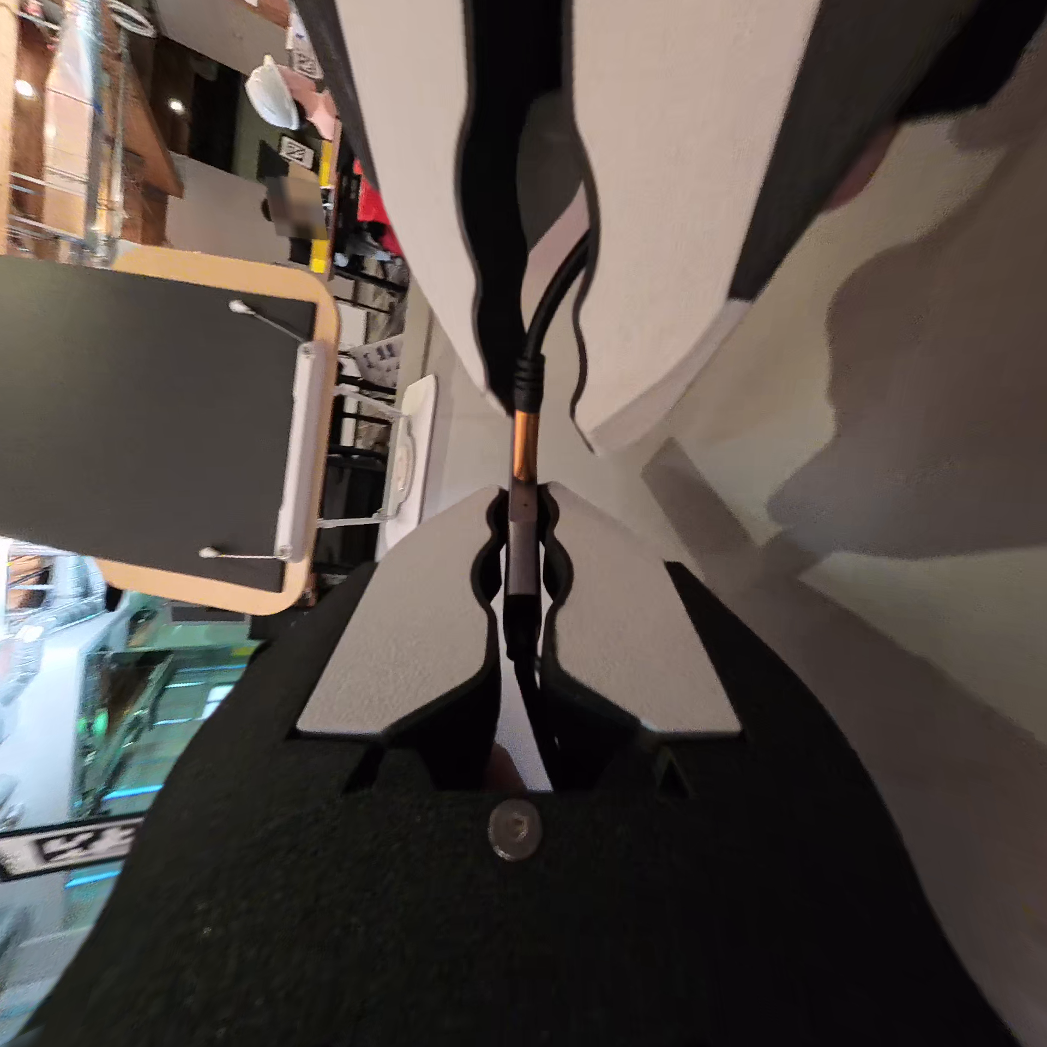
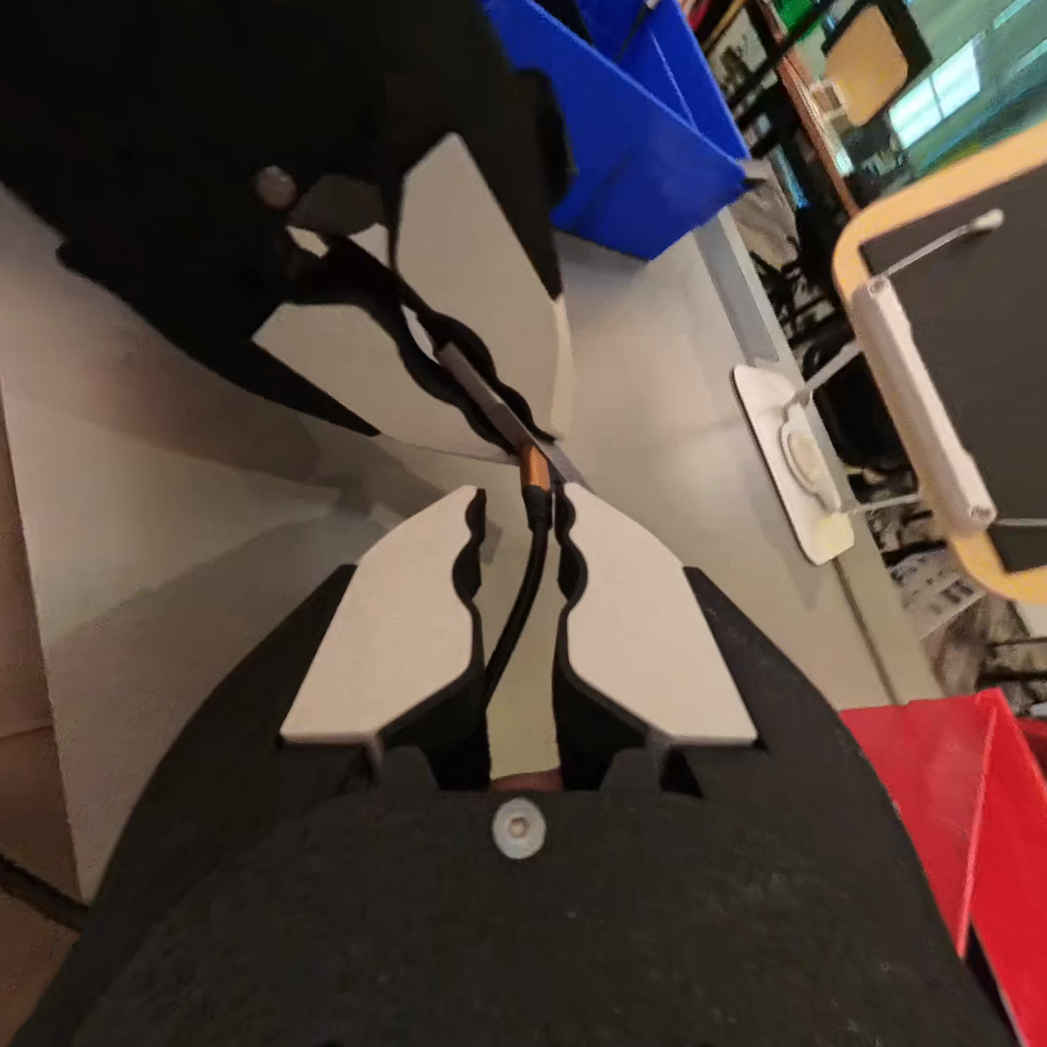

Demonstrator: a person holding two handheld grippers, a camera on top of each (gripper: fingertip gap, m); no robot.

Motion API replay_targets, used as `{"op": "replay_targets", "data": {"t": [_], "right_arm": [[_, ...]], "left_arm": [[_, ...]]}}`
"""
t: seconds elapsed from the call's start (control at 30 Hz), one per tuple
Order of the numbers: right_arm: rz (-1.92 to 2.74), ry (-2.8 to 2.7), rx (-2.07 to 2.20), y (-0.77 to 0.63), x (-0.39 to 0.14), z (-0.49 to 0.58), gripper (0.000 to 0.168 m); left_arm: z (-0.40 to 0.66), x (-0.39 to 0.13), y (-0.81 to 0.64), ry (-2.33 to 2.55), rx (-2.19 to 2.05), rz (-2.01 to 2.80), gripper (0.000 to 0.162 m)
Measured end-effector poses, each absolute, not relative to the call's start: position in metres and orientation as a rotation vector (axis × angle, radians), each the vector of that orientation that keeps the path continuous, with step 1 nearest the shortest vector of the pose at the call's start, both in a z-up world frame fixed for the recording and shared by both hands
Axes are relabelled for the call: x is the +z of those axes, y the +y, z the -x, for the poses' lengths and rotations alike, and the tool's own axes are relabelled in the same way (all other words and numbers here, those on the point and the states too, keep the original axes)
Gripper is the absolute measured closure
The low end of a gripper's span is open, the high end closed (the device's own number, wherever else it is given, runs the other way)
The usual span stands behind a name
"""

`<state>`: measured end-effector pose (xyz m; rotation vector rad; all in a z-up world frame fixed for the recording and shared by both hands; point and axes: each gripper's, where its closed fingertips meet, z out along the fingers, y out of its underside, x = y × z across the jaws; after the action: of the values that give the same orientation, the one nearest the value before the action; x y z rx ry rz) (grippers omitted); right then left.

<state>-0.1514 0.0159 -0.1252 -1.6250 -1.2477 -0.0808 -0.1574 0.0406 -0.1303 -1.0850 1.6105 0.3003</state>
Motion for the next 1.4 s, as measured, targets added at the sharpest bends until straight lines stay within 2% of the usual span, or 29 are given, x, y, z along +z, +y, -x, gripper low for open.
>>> {"op": "replay_targets", "data": {"t": [0.17, 0.33, 1.1, 1.4], "right_arm": [[1.554, -1.297, -0.089, 0.016, -0.122, 0.152, 0.159], [1.437, -1.388, -0.216, 0.013, -0.122, 0.151, 0.16], [1.32, -1.466, -0.175, -0.012, -0.12, 0.152, 0.161], [1.395, -1.475, 0.024, -0.017, -0.127, 0.162, 0.162]], "left_arm": [[0.156, -0.133, 0.035, 1.62, 0.243, 1.103, 0.153], [0.156, -0.135, 0.032, 1.625, 0.189, 1.131, 0.152], [0.153, -0.136, 0.006, 1.757, 0.01, 1.029, 0.152], [0.16, -0.144, -0.001, 1.829, -0.004, 1.047, 0.153]]}}
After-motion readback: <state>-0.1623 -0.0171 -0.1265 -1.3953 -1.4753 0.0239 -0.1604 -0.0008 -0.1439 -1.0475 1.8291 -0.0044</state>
